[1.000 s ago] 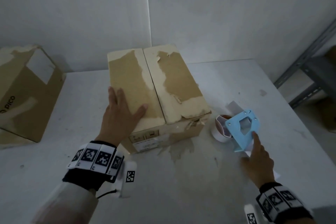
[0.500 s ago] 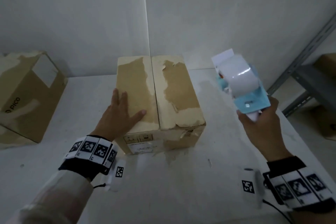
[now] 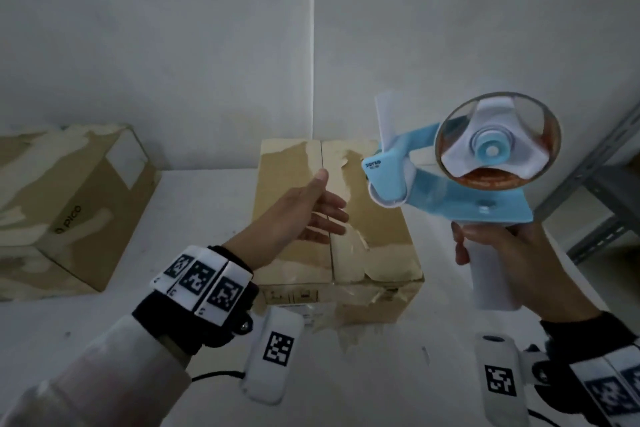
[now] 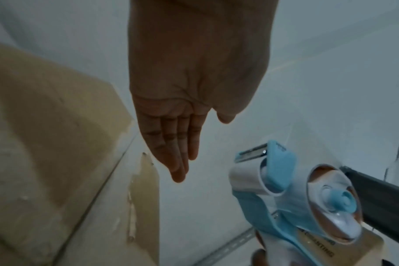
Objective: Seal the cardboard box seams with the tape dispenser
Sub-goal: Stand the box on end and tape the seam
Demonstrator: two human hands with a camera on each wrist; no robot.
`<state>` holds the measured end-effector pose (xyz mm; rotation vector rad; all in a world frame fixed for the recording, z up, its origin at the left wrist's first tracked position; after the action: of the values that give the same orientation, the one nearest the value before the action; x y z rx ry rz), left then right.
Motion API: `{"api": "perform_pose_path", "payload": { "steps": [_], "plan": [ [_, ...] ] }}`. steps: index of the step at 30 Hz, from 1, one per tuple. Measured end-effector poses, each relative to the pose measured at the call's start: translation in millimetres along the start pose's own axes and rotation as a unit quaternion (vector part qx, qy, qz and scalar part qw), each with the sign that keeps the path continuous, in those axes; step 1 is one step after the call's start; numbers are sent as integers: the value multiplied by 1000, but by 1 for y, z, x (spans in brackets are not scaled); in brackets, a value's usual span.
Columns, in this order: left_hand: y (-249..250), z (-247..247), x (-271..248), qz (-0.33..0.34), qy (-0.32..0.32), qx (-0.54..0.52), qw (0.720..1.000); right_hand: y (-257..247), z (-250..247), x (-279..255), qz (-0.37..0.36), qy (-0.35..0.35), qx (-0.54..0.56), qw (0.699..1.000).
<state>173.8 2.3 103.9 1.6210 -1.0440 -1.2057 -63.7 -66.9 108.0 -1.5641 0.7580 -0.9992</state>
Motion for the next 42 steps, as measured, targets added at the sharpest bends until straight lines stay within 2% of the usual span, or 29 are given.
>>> {"api": "perform_pose_path", "payload": {
  "steps": [3,6,9,12,20,24,33,38,42],
  "plan": [
    [-1,5,-4,-46,-77,-54,994,7,12,1,13,-20,33,999],
    [-1,3,-4,-56,-120,-123,983,9,24,3,13,-39,31,999],
    [1,2,-2,-62,-123,-180,974,11,32,7,2,-54,22,998],
    [0,0,2,-71,-101,-228,966,13,38,12,-5,-63,59,996],
    [-4,-15,5,-128,-110,-268,949,18,43,19,-23,-77,75,994],
    [-7,-15,5,-142,-112,-214,960,18,45,19,-37,-84,79,993],
    [-16,-29,7,-153,-69,-92,981,20,48,14,-47,-80,37,995],
    [-20,-38,1,-174,-47,-68,981,14,57,14,-56,-107,14,993],
    [-27,-44,-9,-177,-10,-2,984,11,65,13,-63,-144,-35,987]
  ]
}}
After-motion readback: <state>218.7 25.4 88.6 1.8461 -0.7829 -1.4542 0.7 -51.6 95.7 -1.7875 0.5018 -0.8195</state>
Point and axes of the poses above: each hand's wrist, its own x-axis towards the middle knuckle, its own z-axis out of the palm, y = z × x, the point moved 4 cm from there along x, towards the middle knuckle, and after that the axes turned 3 degrees about x, right-handed, at the moved point
